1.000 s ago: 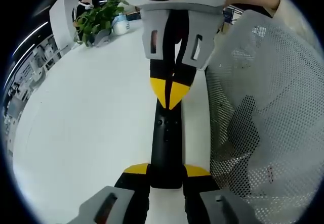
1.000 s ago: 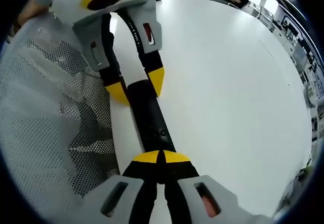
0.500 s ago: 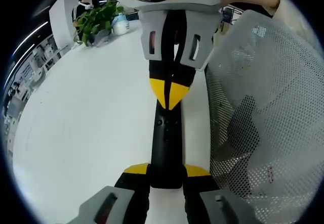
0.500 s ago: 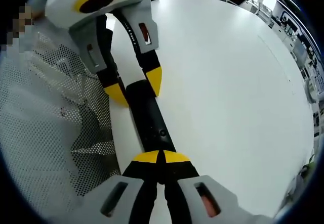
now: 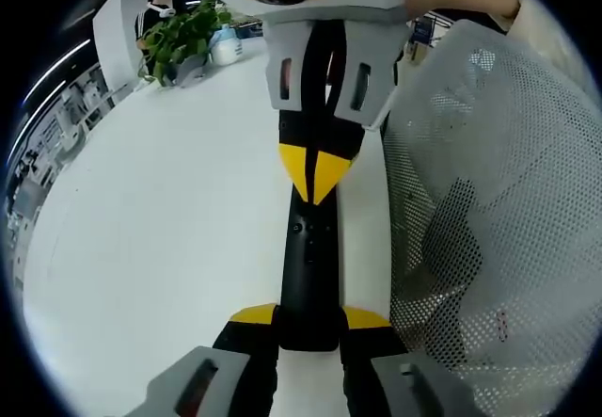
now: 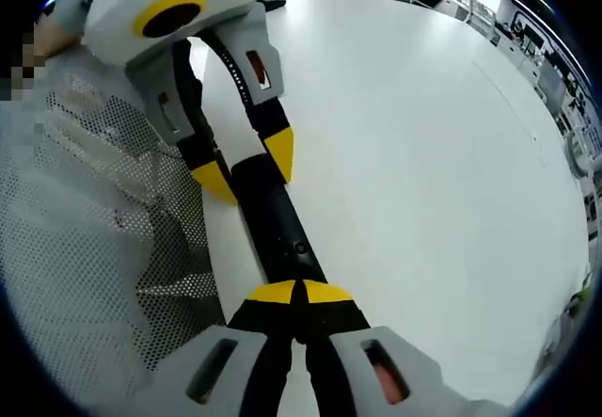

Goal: Press the specified remote control buttons in sequence, fully releasing each button before pressing the next.

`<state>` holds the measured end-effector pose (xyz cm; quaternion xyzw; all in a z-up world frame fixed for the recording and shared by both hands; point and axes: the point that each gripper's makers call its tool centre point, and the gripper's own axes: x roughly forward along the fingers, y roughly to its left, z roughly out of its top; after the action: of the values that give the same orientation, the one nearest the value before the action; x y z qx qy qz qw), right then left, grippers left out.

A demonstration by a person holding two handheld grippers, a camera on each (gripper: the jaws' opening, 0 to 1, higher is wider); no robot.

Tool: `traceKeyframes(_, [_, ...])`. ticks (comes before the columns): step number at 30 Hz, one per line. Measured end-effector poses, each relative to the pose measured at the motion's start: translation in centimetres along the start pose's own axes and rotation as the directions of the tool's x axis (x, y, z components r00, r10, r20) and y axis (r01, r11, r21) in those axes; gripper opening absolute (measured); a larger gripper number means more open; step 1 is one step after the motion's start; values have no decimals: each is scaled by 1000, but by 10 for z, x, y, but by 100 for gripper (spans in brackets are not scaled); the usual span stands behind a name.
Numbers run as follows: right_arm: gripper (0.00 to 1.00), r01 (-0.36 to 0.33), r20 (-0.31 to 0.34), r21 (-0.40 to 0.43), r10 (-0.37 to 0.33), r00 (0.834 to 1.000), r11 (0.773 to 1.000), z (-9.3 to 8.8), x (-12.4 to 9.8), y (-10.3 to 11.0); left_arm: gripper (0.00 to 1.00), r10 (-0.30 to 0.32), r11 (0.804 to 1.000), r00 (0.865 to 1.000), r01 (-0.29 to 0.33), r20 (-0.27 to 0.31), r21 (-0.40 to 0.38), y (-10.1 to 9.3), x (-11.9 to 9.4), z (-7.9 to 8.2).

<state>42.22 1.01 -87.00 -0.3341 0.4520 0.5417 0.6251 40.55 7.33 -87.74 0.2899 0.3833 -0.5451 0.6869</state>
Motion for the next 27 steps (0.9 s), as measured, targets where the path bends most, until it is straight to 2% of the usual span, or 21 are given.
traceKeyframes(6, [0, 5, 17, -9, -5, 1000, 1000, 4, -1, 1, 25, 0, 1000, 1000, 0, 0, 0, 0, 0, 0])
traceKeyframes(9, [0, 10, 30, -44, -9, 1000, 999, 9, -1, 4, 25, 0, 1000, 1000, 0, 0, 0, 0, 0, 0])
traceKeyframes(14, [0, 12, 12, -83, -11, 1000, 996, 9, 3, 5, 25, 1, 1000, 1000, -1, -1, 2, 1, 0, 0])
traceKeyframes(27, [0, -4, -45, -100, -1, 999, 995, 9, 4, 6, 25, -1, 1000, 1000, 1, -1, 1, 0, 0, 0])
